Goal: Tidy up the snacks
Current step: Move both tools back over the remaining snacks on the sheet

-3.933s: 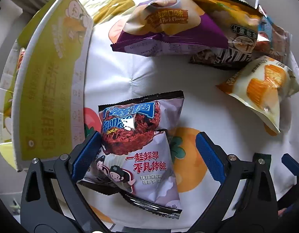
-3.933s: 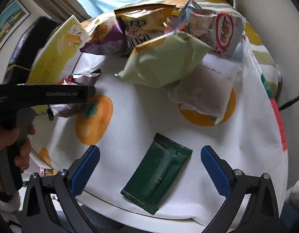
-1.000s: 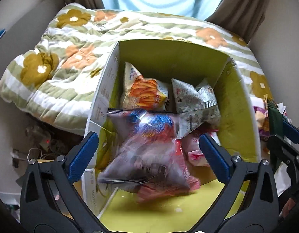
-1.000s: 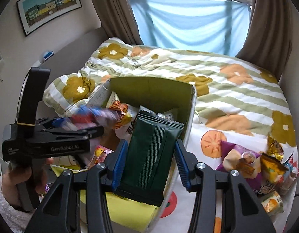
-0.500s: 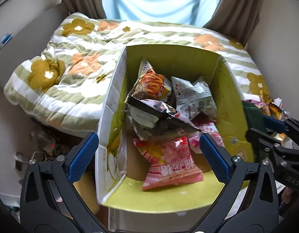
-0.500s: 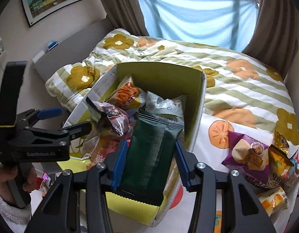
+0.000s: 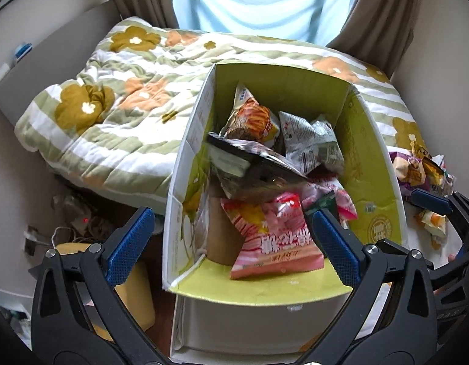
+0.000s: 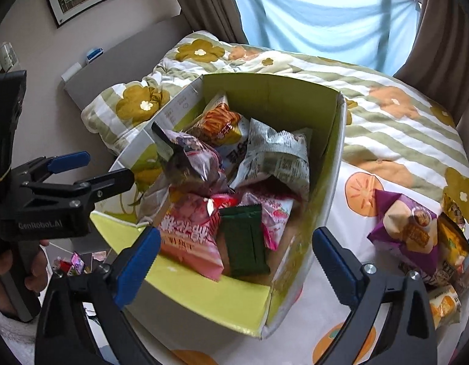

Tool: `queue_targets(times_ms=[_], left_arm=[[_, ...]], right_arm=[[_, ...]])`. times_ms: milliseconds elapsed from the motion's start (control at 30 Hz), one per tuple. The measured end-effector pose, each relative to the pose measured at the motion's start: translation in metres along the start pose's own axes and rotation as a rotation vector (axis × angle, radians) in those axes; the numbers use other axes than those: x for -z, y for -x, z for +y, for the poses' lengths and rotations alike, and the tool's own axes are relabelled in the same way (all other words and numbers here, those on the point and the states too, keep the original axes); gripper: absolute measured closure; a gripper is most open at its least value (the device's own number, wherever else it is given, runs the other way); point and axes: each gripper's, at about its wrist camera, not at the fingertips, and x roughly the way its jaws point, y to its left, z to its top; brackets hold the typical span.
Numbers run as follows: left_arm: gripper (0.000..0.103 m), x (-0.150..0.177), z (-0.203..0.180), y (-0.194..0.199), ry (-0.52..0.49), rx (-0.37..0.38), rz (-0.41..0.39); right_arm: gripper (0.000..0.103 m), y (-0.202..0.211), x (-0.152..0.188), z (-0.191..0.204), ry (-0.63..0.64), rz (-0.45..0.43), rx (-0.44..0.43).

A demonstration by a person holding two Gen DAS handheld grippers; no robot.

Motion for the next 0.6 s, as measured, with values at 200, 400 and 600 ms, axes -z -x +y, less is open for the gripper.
queue_targets(times_ms=[200,400,600], left_arm=[[0.000,0.004,0.002,0.013,0.007,0.073,-0.022],[0.000,-0.006,-0.016,0.025,-0.028,0.127,-0.050],[0.000,-0.020,-0.062,0.032,-0.099,0.184,-0.077]], right_arm=[[0.004,0.017,0.009,0.005,-0.022,-0.029,0.037],[0.004,0.040,0.018,-0.004,-0.073,-0.063,0.077],[0.004,0.073,0.033,-0.037,-0.162,-0.115,0.129]])
